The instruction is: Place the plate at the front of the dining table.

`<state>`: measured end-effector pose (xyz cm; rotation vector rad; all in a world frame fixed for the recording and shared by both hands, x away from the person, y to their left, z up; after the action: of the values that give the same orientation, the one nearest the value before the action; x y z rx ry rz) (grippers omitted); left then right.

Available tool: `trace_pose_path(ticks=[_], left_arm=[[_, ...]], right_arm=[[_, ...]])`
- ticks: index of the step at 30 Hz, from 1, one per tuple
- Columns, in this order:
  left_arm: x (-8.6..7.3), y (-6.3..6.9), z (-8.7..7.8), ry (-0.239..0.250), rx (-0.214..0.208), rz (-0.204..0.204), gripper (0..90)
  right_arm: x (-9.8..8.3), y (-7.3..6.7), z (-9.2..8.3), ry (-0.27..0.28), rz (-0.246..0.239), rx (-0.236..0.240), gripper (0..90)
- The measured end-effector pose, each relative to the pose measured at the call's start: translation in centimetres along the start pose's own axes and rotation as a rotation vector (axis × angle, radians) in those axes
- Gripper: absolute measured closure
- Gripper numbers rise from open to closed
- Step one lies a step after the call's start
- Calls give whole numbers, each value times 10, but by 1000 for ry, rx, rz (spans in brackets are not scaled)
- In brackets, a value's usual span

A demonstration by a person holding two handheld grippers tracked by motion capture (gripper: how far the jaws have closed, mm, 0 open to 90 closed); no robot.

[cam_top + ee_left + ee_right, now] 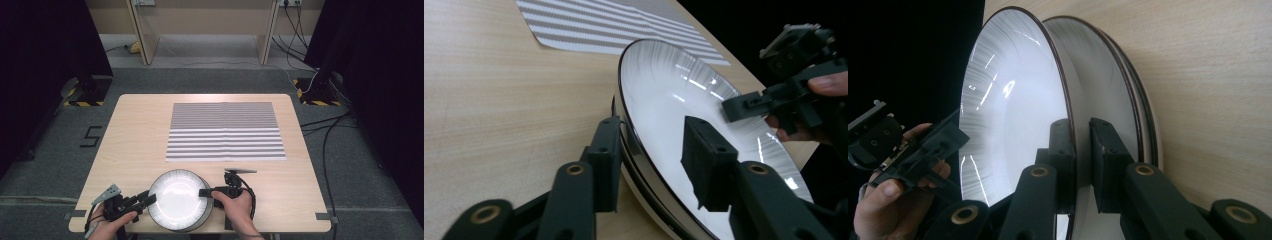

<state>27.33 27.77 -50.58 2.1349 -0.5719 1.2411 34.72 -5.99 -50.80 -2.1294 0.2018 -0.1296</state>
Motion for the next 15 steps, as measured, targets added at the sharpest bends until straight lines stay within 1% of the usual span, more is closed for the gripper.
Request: trace_pose_path(ticks=[1,2,4,5,6,7,9,11,14,15], left_arm=[[2,0,-3,19,5,1,557],[2,0,-3,19,5,1,541],[5,-1,-8,45,12,8,517],[6,-1,-9,50,14,11,504],[7,-1,-10,55,18,18,492],[8,-1,-10,60,22,21,482],[9,-1,-11,65,24,21,461],[11,0,-12,75,16,22,445],[11,0,-12,73,15,21,421],[11,0,-12,73,16,22,411]], right_arm=[[0,1,1,1,-5,6,812],[0,1,1,0,-3,7,811],[1,1,0,1,1,14,809],[1,1,-1,6,-9,11,808],[2,1,-2,9,-10,10,806],[2,0,-3,16,-9,12,805],[2,0,-5,13,-7,8,803],[2,0,-7,12,-12,9,802],[3,0,-10,16,-5,18,802],[3,0,-13,26,-6,25,801]])
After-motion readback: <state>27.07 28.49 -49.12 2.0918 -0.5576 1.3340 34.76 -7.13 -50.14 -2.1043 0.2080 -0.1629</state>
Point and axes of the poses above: each handheld gripper's, and its own axes: z roughly forward along the jaws, x roughly out of its top, y roughly to its right, the point moved 1 cm from there along z, roughly forward along the jaws, and after that the axes turned 14 degrees about z, right-handed, at the moved point
